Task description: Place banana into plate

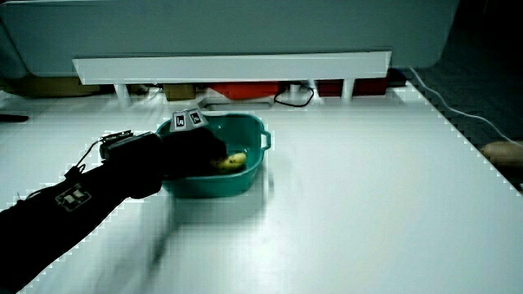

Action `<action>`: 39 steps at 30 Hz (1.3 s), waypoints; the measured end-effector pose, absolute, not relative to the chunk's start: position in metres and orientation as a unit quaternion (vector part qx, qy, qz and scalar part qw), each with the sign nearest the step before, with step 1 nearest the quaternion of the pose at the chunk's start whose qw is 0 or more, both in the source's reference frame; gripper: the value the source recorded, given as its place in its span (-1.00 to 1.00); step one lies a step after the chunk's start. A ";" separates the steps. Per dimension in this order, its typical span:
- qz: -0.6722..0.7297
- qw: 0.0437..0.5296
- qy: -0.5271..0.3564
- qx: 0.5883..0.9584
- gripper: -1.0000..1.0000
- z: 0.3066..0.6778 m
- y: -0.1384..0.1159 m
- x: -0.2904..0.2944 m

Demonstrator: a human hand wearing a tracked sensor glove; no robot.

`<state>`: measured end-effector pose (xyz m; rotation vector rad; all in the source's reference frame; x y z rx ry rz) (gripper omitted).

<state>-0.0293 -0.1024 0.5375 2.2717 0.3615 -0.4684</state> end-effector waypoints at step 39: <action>-0.132 0.437 0.118 0.882 -0.40 0.557 -0.100 -0.030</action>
